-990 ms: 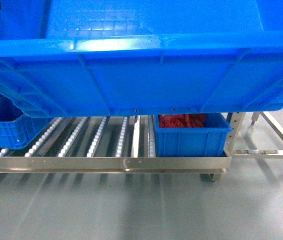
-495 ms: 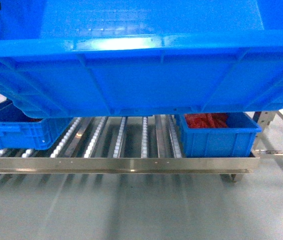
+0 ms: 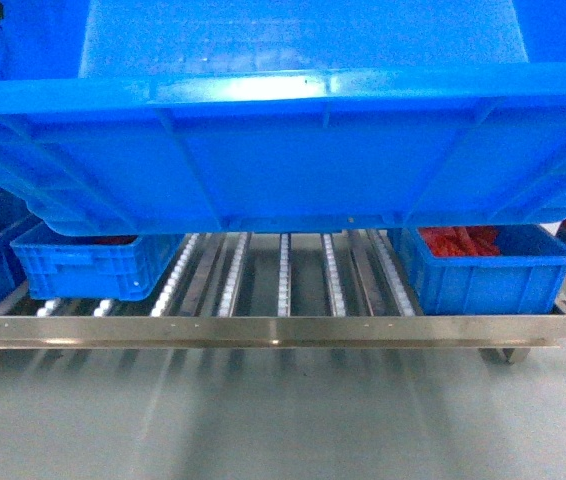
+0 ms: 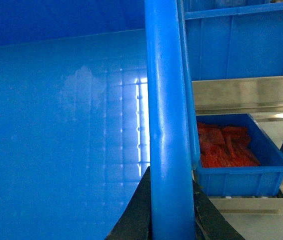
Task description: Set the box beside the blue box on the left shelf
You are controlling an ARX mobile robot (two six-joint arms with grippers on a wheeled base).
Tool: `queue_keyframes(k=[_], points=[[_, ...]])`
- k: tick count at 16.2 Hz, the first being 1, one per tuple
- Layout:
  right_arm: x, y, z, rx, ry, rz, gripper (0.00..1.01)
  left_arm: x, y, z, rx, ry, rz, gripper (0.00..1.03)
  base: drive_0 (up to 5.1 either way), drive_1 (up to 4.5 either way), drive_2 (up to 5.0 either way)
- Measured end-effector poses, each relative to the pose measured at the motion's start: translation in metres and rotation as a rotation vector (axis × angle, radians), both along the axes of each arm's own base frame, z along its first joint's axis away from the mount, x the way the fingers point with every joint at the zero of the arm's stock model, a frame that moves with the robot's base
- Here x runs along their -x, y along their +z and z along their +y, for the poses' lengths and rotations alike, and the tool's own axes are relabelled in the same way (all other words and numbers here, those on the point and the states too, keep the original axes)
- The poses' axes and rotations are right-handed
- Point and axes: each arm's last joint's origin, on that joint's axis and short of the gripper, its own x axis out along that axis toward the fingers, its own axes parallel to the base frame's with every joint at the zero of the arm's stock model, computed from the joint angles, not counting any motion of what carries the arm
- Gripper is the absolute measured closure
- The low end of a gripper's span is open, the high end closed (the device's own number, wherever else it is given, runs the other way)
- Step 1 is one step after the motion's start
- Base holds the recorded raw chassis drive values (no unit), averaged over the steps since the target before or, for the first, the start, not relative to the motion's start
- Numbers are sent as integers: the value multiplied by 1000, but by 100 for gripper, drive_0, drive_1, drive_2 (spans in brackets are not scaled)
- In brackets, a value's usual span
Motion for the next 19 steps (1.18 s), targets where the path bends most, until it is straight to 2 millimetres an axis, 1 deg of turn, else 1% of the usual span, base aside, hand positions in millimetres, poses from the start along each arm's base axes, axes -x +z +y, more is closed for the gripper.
queue_keyframes(k=[2,5,19], points=[[0,0,0,0,0,-2,94,0,1,0,1,1,-6,83,-487,258,258],[0,0,3,-1,8,-4,94,0,1,3,0,10,-7,83,0,0,0],[0,0,2,-1,3,-4,94,0,1,2,0,5,-6,83,-2,-2,-2]])
